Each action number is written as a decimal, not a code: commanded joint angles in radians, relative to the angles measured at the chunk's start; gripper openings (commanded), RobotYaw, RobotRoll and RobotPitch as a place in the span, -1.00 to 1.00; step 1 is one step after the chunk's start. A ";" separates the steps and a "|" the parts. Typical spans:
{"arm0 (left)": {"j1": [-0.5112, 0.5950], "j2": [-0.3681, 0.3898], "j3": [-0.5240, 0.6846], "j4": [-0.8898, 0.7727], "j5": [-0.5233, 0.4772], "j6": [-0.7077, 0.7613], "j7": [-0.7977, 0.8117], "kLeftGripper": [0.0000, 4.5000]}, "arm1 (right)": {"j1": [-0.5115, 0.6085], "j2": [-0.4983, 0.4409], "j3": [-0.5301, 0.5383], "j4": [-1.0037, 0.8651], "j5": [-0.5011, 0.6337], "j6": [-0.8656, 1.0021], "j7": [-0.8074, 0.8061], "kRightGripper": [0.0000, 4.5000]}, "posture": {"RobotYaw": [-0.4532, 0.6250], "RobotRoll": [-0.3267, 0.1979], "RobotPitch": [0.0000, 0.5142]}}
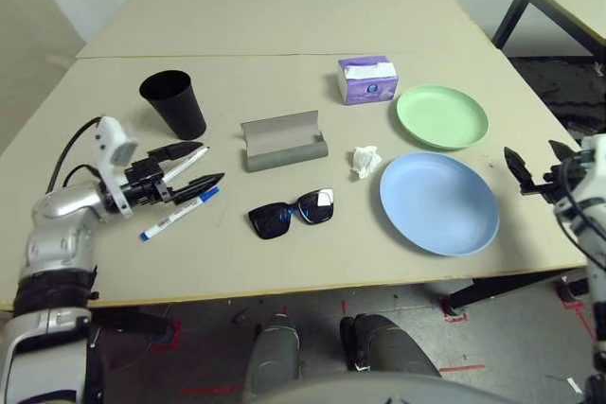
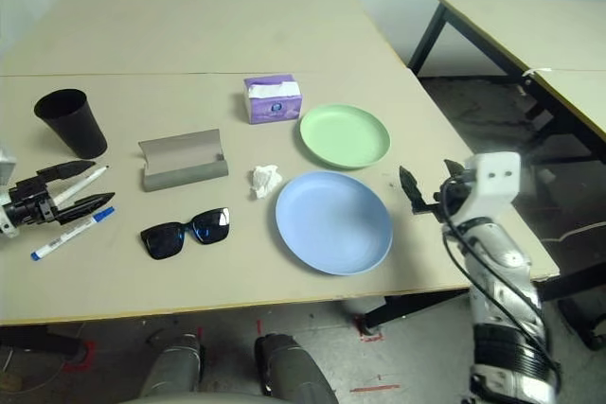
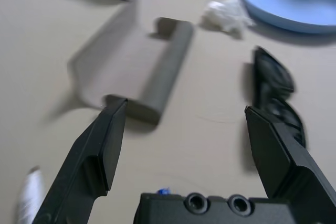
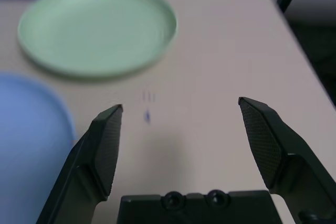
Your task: Organize and tidy the items on the table.
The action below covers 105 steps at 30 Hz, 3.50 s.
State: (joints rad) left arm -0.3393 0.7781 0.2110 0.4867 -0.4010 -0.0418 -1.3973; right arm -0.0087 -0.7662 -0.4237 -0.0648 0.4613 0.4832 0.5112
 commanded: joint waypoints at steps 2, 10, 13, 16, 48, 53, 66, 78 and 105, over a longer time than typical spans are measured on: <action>-0.033 -0.001 -0.041 0.040 0.015 -0.043 -0.073 1.00 | 0.078 -0.142 -0.085 -0.208 0.178 0.388 0.069 0.99 | -0.37 0.25 -0.50; -0.047 -0.037 -0.052 0.047 0.027 -0.099 -0.053 1.00 | 0.094 -0.255 -0.117 -0.372 0.445 0.920 0.118 0.99 | -0.36 0.25 -0.54; -0.022 -0.039 -0.061 0.025 0.037 -0.123 -0.054 1.00 | 0.091 -0.251 -0.083 -0.374 0.464 1.000 0.120 0.99 | -0.33 0.25 -0.53; -0.003 -0.043 -0.063 0.015 0.040 -0.137 -0.044 1.00 | 0.048 -0.215 -0.062 -0.343 0.468 1.049 0.105 0.99 | -0.32 0.25 -0.53; 0.074 -0.061 -0.081 -0.034 0.049 -0.199 0.017 1.00 | -0.154 -0.022 0.111 -0.155 0.303 0.957 0.038 0.99 | -0.29 0.25 -0.57; 0.083 -0.064 -0.085 -0.037 0.048 -0.208 0.017 1.00 | -0.177 -0.025 0.125 -0.152 0.300 0.954 0.044 0.99 | -0.29 0.25 -0.55; 0.080 -0.074 -0.095 -0.030 0.054 -0.226 0.017 1.00 | -0.175 -0.040 0.148 -0.167 0.303 0.952 0.068 -0.41 | -0.30 0.25 -0.54; 0.086 -0.090 -0.115 -0.026 0.062 -0.241 0.026 1.00 | -0.187 -0.073 0.113 -0.134 0.305 0.955 0.092 -0.98 | -0.33 0.25 -0.50; 0.124 -0.112 -0.123 -0.016 0.067 -0.281 0.059 1.00 | -1.261 -0.048 0.452 1.068 -0.065 0.663 0.211 -0.98 | -0.25 0.25 -0.44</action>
State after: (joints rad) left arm -0.2370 0.6657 0.0927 0.4798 -0.3437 -0.3167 -1.3408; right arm -1.2449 -0.8203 0.0273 0.9082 0.4495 1.2154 0.7422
